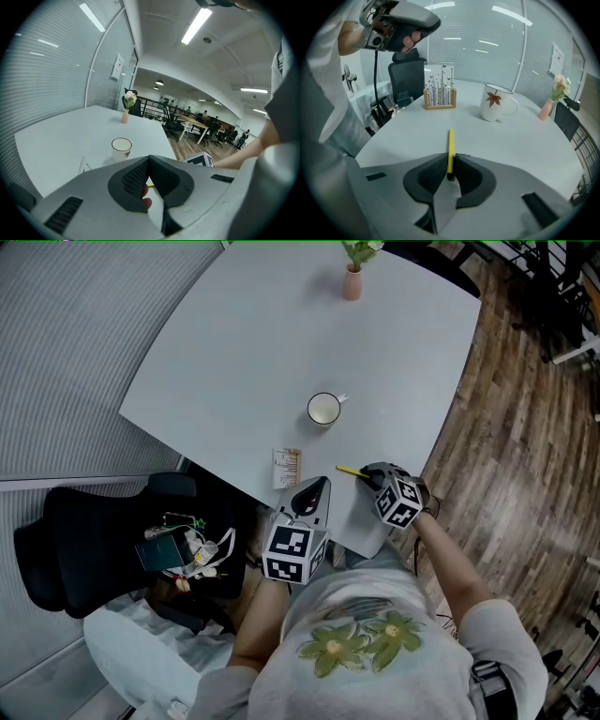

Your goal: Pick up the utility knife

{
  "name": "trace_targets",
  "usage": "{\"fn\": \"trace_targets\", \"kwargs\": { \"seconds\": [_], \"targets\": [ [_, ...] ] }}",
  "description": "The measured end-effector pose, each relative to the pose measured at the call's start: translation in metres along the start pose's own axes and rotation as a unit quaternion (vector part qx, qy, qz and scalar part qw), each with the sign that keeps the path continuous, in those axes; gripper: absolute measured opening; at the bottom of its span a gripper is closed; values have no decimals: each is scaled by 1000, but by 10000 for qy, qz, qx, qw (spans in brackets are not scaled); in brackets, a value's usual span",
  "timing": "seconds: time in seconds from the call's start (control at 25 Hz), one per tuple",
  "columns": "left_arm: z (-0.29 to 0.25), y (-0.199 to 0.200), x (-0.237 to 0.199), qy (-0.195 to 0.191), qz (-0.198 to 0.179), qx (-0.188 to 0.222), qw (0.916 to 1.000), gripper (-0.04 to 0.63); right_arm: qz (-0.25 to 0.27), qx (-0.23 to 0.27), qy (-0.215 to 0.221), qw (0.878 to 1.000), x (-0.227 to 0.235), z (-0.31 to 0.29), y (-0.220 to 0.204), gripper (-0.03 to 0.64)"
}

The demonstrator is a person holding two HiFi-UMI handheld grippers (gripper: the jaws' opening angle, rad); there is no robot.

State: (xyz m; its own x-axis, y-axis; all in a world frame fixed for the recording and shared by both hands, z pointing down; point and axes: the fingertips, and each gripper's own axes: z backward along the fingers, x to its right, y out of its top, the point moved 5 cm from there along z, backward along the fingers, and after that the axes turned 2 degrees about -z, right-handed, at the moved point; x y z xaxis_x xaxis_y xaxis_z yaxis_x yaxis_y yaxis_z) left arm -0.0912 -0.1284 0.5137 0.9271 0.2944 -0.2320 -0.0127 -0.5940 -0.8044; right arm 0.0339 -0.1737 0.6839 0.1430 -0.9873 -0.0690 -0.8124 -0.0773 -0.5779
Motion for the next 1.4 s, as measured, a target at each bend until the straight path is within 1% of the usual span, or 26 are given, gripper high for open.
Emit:
{"fn": "trace_targets", "kwargs": {
  "seconds": [0.24,0.56,1.0,1.4],
  "targets": [
    [3,1,-2,49,-26,-16,10000,2,-2,-50,58,10000,-1,1,3,55],
    [9,1,-1,89,-90,7,9999,2,19,27,40,10000,-4,8,10,55],
    [20,5,4,76,-162,87,9998,2,3,151,-146,9998,-7,25,18,55],
    [30,10,11,-33,-187,183,9997,2,-170,315,-381,9986,-13,50,26,55]
  ]
}}
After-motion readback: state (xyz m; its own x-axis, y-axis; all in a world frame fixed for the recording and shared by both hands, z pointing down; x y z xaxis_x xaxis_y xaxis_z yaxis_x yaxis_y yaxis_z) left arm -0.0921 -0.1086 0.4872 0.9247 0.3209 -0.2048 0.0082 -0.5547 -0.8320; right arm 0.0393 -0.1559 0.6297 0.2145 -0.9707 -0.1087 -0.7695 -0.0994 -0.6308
